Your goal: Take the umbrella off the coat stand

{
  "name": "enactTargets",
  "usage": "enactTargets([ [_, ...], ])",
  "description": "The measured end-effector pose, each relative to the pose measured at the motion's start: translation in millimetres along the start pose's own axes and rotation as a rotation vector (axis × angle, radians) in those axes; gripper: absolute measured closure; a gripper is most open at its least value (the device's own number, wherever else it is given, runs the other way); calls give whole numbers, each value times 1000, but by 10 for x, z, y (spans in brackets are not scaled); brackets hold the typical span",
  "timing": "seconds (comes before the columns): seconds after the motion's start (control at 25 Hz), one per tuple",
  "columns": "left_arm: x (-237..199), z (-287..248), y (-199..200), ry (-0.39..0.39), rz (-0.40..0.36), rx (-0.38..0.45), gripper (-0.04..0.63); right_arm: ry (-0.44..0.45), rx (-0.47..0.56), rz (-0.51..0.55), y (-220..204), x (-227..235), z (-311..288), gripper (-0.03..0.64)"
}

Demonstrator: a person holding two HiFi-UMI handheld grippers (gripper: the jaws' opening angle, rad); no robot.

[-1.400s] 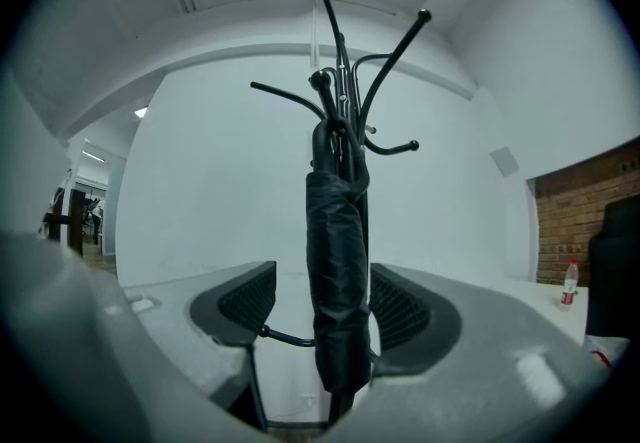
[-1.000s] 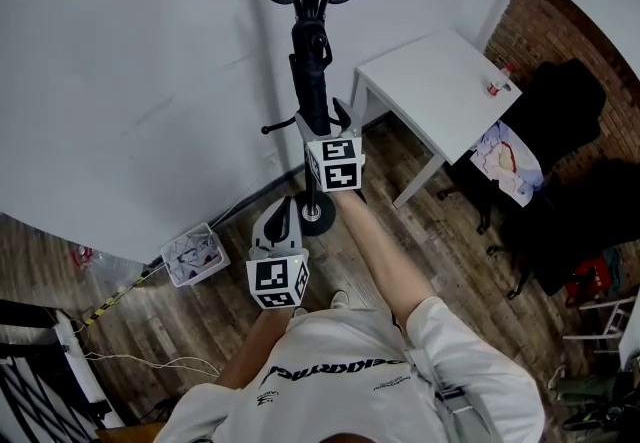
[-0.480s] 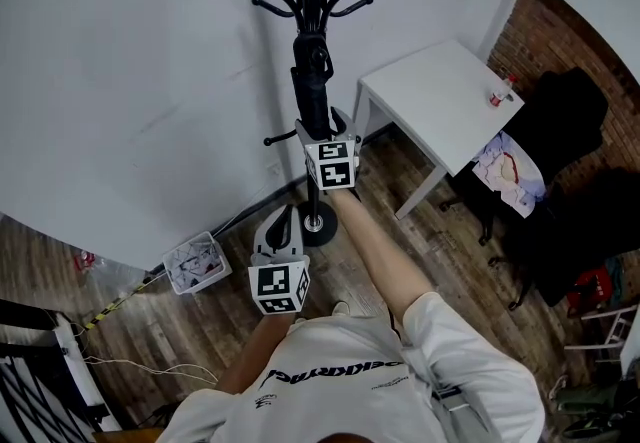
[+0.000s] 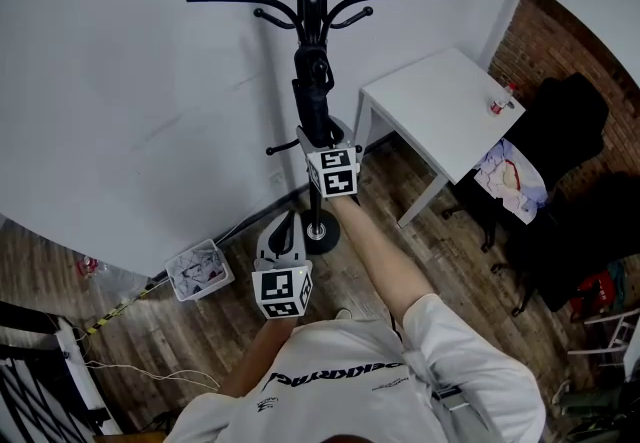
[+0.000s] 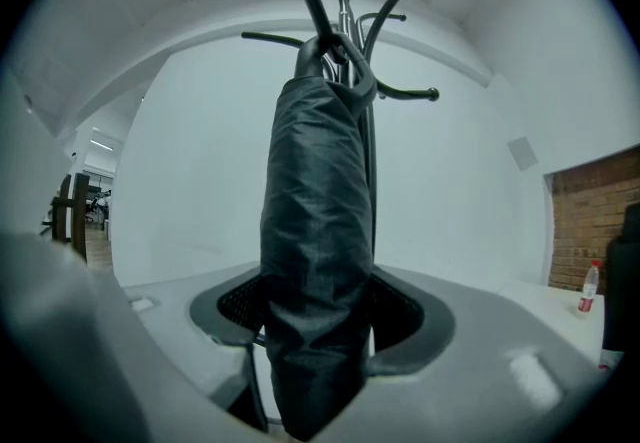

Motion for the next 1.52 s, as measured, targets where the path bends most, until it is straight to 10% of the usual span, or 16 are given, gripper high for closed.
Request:
enactTargets([
  [1.52,44,133,-42,-4,13,-5,598,62,25,-21,675,-268,563,342],
])
Point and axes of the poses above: the fingertips, and each gripper's own axes: z backward along the fingers, x to its right, y out of its top, the point moved 9 cm from there along z, backward along the fingers, and after that the axes turned 7 degrees about y, right-handed, at the moved point
